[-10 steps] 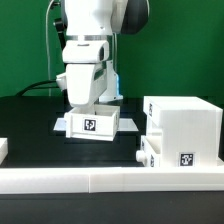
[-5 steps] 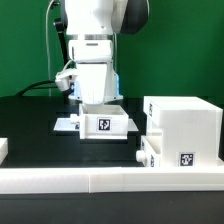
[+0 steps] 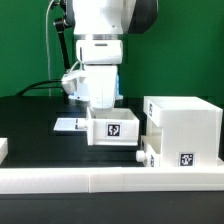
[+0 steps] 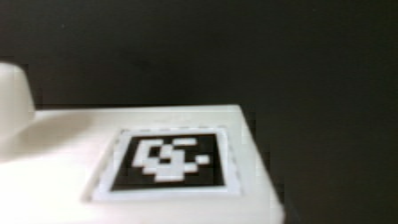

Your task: Assemble drawer

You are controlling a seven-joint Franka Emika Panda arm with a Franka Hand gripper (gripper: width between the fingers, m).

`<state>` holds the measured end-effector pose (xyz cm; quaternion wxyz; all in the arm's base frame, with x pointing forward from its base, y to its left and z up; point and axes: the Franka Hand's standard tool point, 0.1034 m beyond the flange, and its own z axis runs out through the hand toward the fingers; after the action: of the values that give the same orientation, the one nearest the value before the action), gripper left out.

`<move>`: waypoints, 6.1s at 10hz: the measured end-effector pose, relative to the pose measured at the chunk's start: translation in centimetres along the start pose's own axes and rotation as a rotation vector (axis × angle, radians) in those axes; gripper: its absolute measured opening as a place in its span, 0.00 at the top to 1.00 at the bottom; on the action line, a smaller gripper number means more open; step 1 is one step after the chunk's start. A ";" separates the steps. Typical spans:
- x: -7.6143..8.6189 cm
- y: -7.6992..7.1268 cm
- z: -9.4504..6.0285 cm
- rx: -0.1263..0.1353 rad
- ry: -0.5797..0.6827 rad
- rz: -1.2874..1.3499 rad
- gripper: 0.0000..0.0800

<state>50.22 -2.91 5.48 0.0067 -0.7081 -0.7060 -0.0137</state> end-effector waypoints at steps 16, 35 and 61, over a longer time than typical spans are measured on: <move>2.2 3.9 0.0 0.024 0.017 -0.020 0.95; 4.3 4.5 0.2 0.005 0.009 -0.006 0.95; -1.9 9.4 -0.5 0.043 0.234 0.001 0.19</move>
Offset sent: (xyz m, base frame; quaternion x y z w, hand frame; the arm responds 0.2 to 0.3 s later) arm 0.0308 0.0204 0.0085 0.0020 0.0060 0.0026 1.0000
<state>59.56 -4.87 6.02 0.1041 -0.7016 -0.7003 -0.0813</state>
